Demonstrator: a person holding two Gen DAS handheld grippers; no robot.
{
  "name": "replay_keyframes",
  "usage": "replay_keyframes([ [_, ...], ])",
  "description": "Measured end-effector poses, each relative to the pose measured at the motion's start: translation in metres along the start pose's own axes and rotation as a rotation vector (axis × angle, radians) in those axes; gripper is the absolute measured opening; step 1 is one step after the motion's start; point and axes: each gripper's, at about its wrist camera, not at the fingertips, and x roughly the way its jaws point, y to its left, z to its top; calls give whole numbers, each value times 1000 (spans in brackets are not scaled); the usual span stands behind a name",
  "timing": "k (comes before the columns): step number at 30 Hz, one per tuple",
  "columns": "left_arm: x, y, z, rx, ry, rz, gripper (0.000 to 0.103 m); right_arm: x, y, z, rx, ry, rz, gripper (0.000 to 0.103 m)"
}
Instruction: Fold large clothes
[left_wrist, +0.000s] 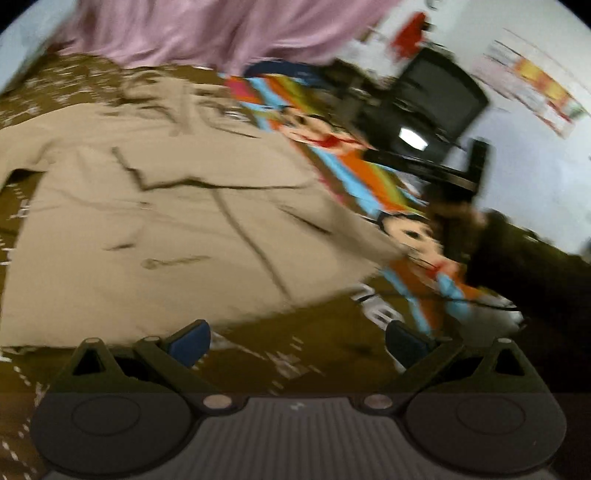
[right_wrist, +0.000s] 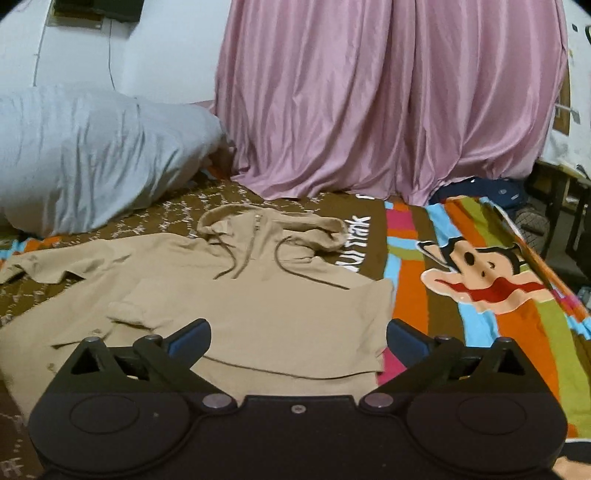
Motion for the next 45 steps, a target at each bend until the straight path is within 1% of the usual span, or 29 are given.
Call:
replay_keyframes([
  [2, -4, -10, -4, 27, 38, -6, 103, -4, 6, -3, 44, -10, 21, 102],
  [3, -3, -15, -5, 48, 66, 20, 103, -6, 9, -4, 65, -14, 28, 102],
  [5, -1, -25, -8, 103, 133, 104, 103, -9, 16, -6, 112, -24, 39, 102],
  [6, 0, -29, -9, 127, 154, 149, 103, -12, 19, -4, 131, -37, 45, 102],
  [8, 2, -39, -15, 160, 150, 277, 103, -22, 21, 3, 146, -84, 43, 102],
  [9, -1, -39, -15, 167, 127, 359, 103, -29, 20, 9, 147, -107, 33, 102],
  [10, -8, -36, -15, 161, 75, 448, 103, -36, 17, 17, 151, -126, 29, 102],
  [11, -15, -28, -14, 132, 20, 521, 103, -42, 13, 22, 155, -134, 29, 102],
  [13, -31, 0, -9, -9, -81, 648, 103, -55, 7, 29, 164, -140, 39, 102],
  [15, -49, 41, -6, -230, -168, 745, 103, -65, 4, 30, 171, -126, 56, 102],
  [16, -61, 69, -8, -374, -217, 779, 102, -69, 4, 28, 169, -116, 65, 102],
  [17, -72, 93, -10, -490, -263, 797, 102, -71, 7, 24, 164, -106, 70, 102],
  [19, -98, 143, -21, -697, -381, 821, 102, -72, 15, 12, 152, -86, 72, 102],
  [21, -120, 187, -29, -830, -482, 833, 102, -66, 26, -2, 143, -52, 74, 102],
  [23, -134, 219, -29, -892, -558, 832, 100, -56, 37, -18, 143, -3, 81, 102],
  [25, -142, 251, -25, -934, -610, 843, 97, -44, 46, -34, 156, 51, 88, 102],
  [27, -142, 274, -18, -968, -622, 876, 92, -33, 53, -47, 174, 99, 92, 102],
  [28, -141, 288, -16, -993, -623, 894, 88, -27, 56, -53, 182, 120, 95, 102],
  [29, -139, 299, -14, -1016, -616, 908, 83, -21, 59, -58, 188, 139, 97, 102],
  [31, -132, 319, -12, -1073, -599, 944, 77, -9, 64, -66, 199, 173, 97, 102],
  [33, -128, 334, -13, -1126, -605, 951, 71, 1, 68, -71, 203, 207, 103, 102],
  [34, -129, 340, -15, -1144, -627, 953, 60, 5, 70, -73, 199, 217, 105, 102],
  [35, -130, 341, -15, -1155, -641, 966, 44, 8, 72, -75, 193, 223, 107, 102],
  [37, -133, 345, -11, -1172, -647, 1019, 21, 11, 74, -77, 178, 230, 108, 102],
  [38, -135, 344, -8, -1168, -656, 1035, 13, 12, 75, -78, 172, 233, 110, 102],
  [39, -136, 341, -5, -1152, -669, 1052, 10, 13, 75, -79, 168, 234, 111, 102],
  [41, -141, 331, 6, -1089, -701, 1089, 7, 12, 75, -80, 161, 228, 112, 102],
  [43, -145, 310, 25, -971, -730, 1130, 6, 11, 73, -79, 168, 223, 115, 102],
  [45, -147, 287, 46, -864, -755, 1135, 5, 10, 70, -79, 179, 213, 120, 102],
])
